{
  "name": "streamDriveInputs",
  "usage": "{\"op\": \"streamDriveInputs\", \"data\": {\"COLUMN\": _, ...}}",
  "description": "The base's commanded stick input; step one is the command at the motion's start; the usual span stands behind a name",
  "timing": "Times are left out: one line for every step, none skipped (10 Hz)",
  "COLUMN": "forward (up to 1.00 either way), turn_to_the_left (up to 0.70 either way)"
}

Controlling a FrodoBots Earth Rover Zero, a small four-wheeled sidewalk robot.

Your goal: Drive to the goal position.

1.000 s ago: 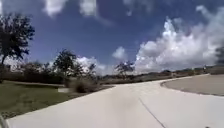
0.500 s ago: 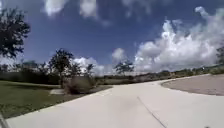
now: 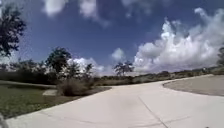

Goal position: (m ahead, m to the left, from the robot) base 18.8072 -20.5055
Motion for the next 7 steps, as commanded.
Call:
{"op": "streamDriveInputs", "data": {"forward": 0.85, "turn_to_the_left": 0.0}}
{"op": "streamDriveInputs", "data": {"forward": 0.85, "turn_to_the_left": 0.0}}
{"op": "streamDriveInputs", "data": {"forward": 0.85, "turn_to_the_left": 0.0}}
{"op": "streamDriveInputs", "data": {"forward": 0.85, "turn_to_the_left": 0.0}}
{"op": "streamDriveInputs", "data": {"forward": 0.85, "turn_to_the_left": 0.0}}
{"op": "streamDriveInputs", "data": {"forward": 0.85, "turn_to_the_left": 0.0}}
{"op": "streamDriveInputs", "data": {"forward": 0.85, "turn_to_the_left": 0.0}}
